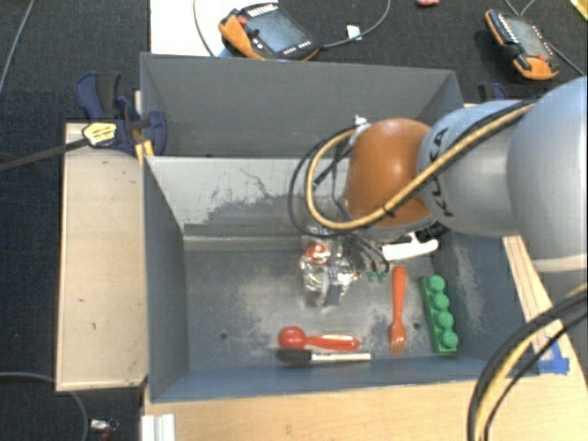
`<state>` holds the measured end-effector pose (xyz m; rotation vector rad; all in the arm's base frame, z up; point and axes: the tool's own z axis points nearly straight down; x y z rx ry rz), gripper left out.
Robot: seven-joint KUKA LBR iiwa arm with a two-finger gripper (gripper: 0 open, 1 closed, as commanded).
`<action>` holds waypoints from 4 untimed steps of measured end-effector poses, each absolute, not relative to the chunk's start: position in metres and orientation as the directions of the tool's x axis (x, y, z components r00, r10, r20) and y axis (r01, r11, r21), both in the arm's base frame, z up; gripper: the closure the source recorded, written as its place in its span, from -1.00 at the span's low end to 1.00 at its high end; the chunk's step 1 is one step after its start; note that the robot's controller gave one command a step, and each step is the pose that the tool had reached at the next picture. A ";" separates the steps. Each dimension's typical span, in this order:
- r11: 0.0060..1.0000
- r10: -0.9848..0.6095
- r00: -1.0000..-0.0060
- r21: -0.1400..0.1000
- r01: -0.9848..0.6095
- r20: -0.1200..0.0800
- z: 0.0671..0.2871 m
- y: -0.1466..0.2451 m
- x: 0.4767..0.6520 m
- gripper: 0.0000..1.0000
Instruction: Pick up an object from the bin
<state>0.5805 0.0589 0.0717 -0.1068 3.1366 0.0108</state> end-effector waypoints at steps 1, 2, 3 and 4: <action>0.983 -0.185 -0.983 0.006 -0.185 -0.007 0.072 0.060 0.581 1.00; 0.983 -0.185 -0.983 0.006 -0.185 -0.007 0.072 0.060 0.581 1.00; 0.983 -0.183 -0.983 0.006 -0.183 -0.011 0.079 0.060 0.582 1.00; 0.983 -0.181 -0.983 0.006 -0.181 -0.004 0.107 0.059 0.580 1.00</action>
Offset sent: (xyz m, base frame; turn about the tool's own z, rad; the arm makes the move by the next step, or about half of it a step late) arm 0.0000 0.0000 0.0000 0.0000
